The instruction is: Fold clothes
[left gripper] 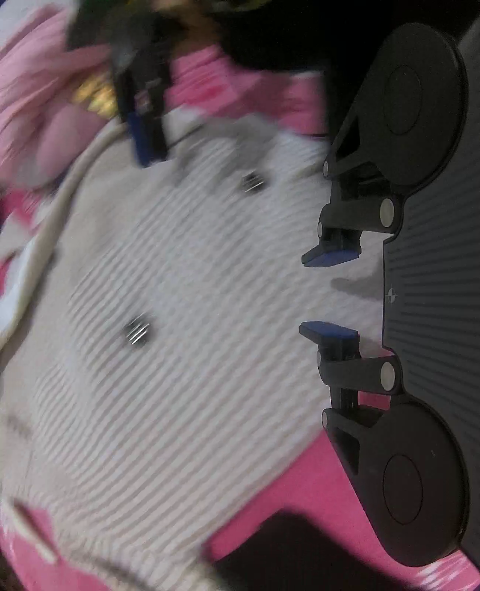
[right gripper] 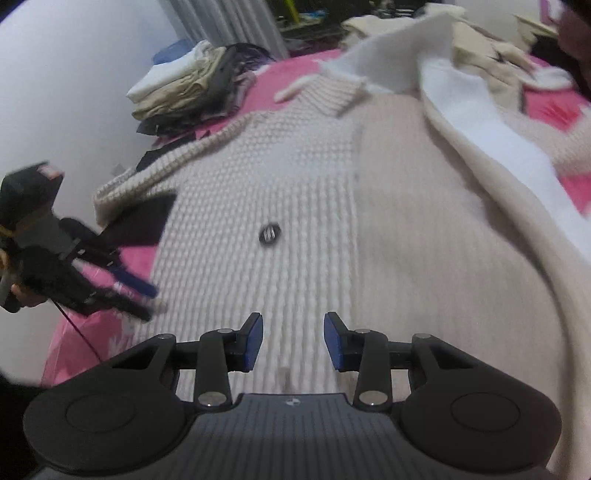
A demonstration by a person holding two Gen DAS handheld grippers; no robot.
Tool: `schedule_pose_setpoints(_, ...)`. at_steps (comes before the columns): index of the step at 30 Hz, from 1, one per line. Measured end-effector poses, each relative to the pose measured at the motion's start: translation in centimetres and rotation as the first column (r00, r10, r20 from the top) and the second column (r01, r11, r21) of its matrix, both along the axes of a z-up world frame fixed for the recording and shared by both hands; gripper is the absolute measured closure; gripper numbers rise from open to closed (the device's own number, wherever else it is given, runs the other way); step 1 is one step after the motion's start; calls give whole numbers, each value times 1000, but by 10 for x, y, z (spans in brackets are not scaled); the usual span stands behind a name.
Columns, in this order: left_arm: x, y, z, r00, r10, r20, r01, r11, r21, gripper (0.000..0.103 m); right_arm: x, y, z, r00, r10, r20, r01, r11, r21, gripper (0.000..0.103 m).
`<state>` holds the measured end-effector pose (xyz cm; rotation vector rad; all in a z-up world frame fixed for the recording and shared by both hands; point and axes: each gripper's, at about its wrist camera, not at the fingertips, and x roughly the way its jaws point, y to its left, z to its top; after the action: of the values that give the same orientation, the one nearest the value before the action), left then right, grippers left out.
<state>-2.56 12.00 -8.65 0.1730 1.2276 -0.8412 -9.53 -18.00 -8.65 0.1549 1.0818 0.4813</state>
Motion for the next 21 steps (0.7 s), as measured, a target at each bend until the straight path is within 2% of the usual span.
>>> schedule_pose_setpoints(3,42,-11,-5,994,97,47,-98,995,13,71,29,6,-2,1000,-2,29,1,1000,28,63)
schedule_pose_setpoints(6,93,-16,-11,973,217,73,-219,976,16,71,57,11,-5,999,-6,54,3,998,58,63)
schedule_pose_setpoints(9,138,-23,-10,938,313,151,-312,950,-28,70,69,4,-37,998,-13,-60,20,993,114,63)
schedule_pose_setpoints(10,152,-26,-10,922,343,178,-340,939,-47,68,70,3,-47,996,-4,-85,15,992,124,63)
schedule_pose_setpoints(12,181,-30,-6,890,379,254,-371,925,-80,52,71,1,-48,997,17,-80,-5,989,148,63)
schedule_pose_setpoints(13,195,-34,-4,874,382,301,-375,923,-82,47,75,-3,-43,996,29,-86,-14,986,168,62)
schedule_pose_setpoints(16,234,-46,-3,823,379,424,-382,921,-80,41,91,-19,-12,999,36,-31,-29,979,202,62)
schedule_pose_setpoints(17,247,-50,-4,806,374,459,-384,920,-76,37,103,-28,4,1000,19,24,-23,983,184,62)
schedule_pose_setpoints(20,276,-51,-8,792,393,468,-393,914,-104,32,138,-55,51,982,-24,189,0,992,128,60)
schedule_pose_setpoints(21,286,-51,-10,789,402,465,-396,911,-115,28,156,-61,62,969,-37,244,16,996,86,54)
